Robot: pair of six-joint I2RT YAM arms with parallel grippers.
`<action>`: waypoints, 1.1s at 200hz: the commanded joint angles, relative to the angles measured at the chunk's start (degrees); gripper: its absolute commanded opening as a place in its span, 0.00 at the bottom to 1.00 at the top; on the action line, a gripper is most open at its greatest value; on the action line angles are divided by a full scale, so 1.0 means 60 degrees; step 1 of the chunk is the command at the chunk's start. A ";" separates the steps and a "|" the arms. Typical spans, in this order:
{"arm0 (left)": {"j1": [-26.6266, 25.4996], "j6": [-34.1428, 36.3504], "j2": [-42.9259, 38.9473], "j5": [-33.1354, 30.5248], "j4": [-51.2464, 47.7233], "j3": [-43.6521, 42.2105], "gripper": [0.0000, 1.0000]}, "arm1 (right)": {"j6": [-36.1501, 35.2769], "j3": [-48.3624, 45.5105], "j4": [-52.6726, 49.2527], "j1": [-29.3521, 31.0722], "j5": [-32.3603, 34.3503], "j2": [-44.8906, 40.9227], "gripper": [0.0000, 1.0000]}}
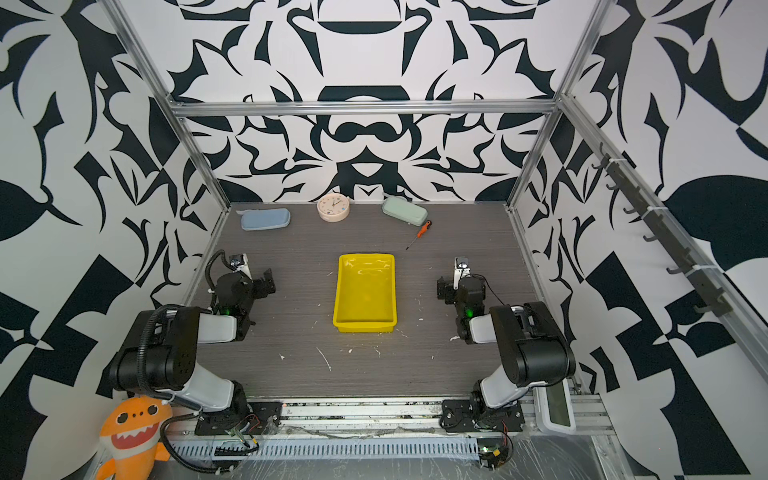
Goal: Put the screwdriver in the bin
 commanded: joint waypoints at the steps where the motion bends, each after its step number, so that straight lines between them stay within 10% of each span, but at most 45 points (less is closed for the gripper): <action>1: -0.0067 0.0034 -0.0102 0.0112 0.0711 -0.0186 1.00 | 0.0078 -0.0088 0.0819 0.0013 -0.0076 -0.0203 1.00; 37: -0.0201 0.0096 -0.0596 -0.0384 0.1096 -0.0597 0.99 | 0.0126 -0.1393 0.1972 0.0297 0.1203 -0.1620 1.00; 56: -0.0216 -0.0124 -0.1523 -0.0772 -0.0056 -0.0419 1.00 | 0.0315 -0.0640 -0.1502 0.0304 0.1320 -0.3916 1.00; 82: -0.0232 -0.1752 -0.4102 -0.0460 -0.5626 0.1127 1.00 | 0.1144 0.1495 -0.5726 0.0307 0.0659 -0.5703 1.00; 136: -0.0278 -0.4833 -0.6079 0.1068 -1.0204 0.1734 1.00 | 0.6481 0.5163 -1.3264 0.0252 0.3469 -0.4558 1.00; 220: -0.0266 -0.5611 -0.5594 0.0645 -1.1621 0.1614 1.00 | 0.6698 0.6121 -1.2200 -0.0056 -0.0210 -0.2155 1.00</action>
